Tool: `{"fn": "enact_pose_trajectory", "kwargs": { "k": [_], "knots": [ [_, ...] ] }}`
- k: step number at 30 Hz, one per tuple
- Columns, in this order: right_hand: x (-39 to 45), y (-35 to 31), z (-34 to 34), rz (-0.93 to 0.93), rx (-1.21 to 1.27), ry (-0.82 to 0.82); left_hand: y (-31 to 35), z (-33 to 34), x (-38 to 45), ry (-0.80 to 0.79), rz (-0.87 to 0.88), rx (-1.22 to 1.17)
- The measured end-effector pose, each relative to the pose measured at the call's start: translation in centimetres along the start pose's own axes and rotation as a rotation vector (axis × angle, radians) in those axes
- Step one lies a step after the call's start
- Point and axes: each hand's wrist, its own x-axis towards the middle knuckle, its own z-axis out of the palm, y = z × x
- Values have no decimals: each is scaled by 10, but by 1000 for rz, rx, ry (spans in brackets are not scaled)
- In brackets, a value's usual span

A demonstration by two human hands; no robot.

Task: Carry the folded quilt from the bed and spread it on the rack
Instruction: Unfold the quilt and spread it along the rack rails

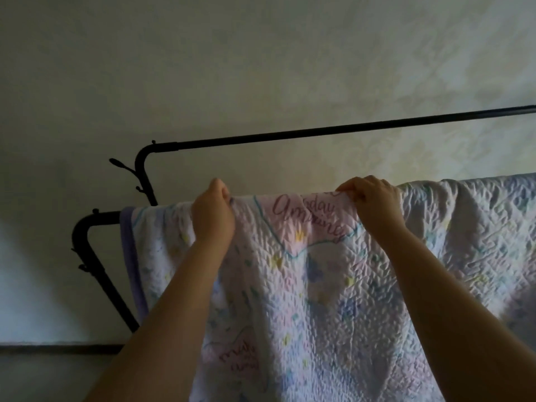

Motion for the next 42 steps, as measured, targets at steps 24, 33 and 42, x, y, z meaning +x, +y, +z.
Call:
{"fn": "enact_pose_trajectory", "kwargs": {
  "k": [24,33,42],
  "knots": [
    [-2,-20,-5,124,-31,-82,21,0,-5,-234,79,-143],
    [-23,-63,1,56,6,65,-6,-26,-37,-68,170,-219],
    [-36,-219,77,-260,193,-14,-112,-80,-2,127,-116,-134]
  ]
}}
